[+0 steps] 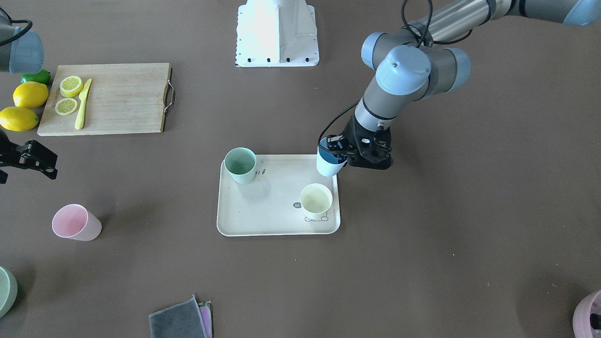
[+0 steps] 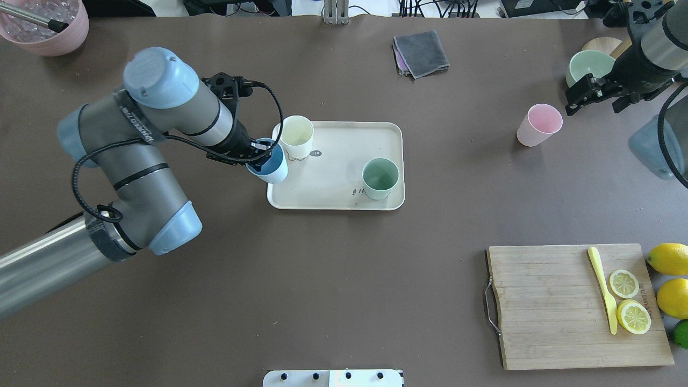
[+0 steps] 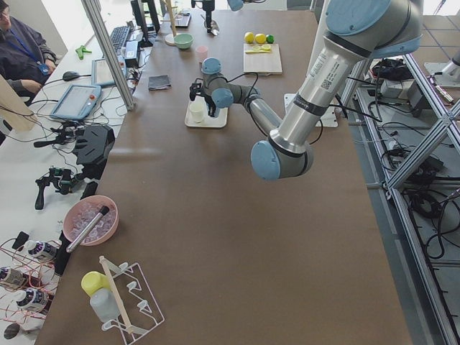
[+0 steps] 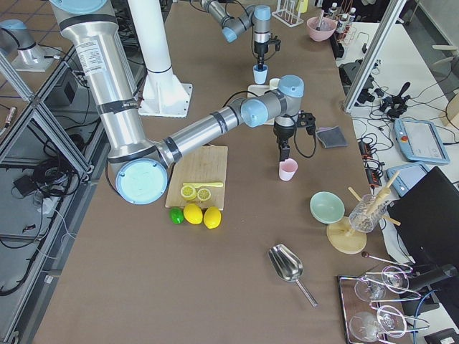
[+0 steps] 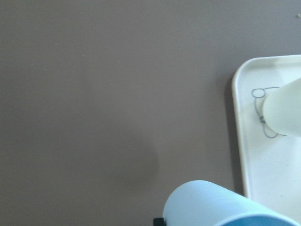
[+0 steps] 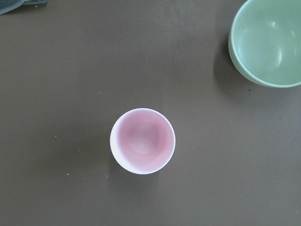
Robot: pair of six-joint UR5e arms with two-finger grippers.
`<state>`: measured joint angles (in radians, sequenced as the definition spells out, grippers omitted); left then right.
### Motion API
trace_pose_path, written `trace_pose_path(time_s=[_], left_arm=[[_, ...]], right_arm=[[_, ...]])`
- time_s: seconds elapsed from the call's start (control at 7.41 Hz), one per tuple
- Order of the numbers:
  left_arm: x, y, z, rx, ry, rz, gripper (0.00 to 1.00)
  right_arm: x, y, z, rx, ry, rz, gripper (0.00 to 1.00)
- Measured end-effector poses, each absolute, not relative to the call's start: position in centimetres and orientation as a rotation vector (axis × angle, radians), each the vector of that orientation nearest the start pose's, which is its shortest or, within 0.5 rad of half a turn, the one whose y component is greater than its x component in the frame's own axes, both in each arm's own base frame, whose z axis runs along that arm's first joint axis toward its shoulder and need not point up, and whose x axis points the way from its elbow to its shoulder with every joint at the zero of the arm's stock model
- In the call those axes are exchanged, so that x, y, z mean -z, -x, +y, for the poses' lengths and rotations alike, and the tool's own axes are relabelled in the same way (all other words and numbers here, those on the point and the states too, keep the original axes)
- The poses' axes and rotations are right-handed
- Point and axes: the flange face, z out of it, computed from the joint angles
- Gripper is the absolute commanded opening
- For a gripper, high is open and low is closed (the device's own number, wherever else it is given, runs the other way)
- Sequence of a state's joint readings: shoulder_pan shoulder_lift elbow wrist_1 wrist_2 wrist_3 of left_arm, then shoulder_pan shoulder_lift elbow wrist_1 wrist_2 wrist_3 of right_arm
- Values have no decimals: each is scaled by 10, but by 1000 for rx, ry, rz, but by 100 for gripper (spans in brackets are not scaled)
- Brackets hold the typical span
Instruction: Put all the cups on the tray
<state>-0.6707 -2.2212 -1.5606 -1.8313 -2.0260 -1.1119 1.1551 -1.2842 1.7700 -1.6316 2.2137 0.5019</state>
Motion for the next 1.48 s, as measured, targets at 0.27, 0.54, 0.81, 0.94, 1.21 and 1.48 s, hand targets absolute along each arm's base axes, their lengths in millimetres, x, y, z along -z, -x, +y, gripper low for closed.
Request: trace_pose_path(time_s=[0.27,0.54,0.81,0.94,1.21,1.48], left_arm=[[-234,-525,-507,0,-128,954,97],[-232,-529,-507,-7,-137,954,98],[-218,-501,-520,6,-147,976,98],[-207,-459,-539,9,-136,986,98],[-215,-333,-575,-48,-153,937,98],[-284,-230,-598,-148,-200,850,98]], right_arm=[[-432,163,-577,63,-81,-738,100],[-440,163,-582,60,-70,-730,100],[-451,167,-589,59,-63,-725,100],[-461,172,-595,61,-66,-728,100],[-477,186,-611,68,-77,-735,98],[-477,207,-620,66,-71,-732,97]])
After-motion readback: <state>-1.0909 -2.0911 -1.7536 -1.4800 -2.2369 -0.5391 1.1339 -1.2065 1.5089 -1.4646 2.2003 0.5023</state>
